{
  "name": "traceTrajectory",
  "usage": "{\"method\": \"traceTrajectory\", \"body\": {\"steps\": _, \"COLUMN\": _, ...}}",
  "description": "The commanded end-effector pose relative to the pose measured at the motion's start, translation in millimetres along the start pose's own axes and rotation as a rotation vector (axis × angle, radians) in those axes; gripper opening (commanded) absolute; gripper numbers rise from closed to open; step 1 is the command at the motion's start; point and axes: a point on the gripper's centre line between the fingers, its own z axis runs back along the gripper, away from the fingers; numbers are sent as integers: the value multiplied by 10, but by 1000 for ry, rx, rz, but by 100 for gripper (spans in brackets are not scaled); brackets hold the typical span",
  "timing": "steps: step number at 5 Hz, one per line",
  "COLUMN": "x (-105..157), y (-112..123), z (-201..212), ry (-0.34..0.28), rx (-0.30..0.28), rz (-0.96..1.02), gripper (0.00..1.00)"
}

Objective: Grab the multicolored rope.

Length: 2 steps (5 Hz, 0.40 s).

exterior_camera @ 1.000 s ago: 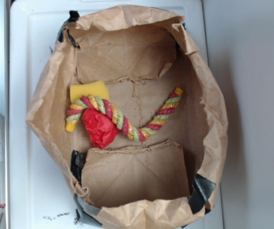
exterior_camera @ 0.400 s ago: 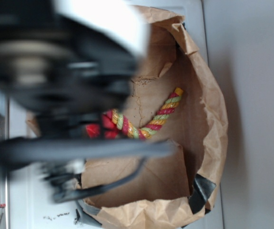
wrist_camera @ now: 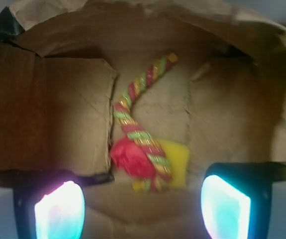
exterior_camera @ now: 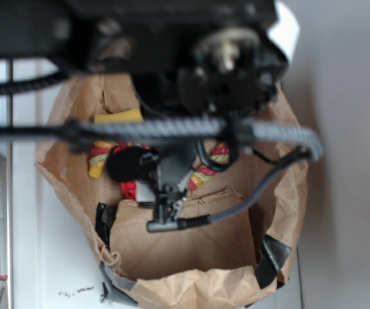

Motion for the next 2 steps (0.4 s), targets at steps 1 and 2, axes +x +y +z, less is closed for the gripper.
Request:
{"method": "traceTrajectory", "body": {"steps": 1, "x": 235, "y": -43, "z": -299, "ry": -40, "rx": 50, "rz": -61, "gripper": 100}}
{"method": "traceTrajectory", "body": {"steps": 2, "x": 308, "y": -120, "z": -388, "ry": -36, "rx": 55, "rz": -79, "gripper": 100}}
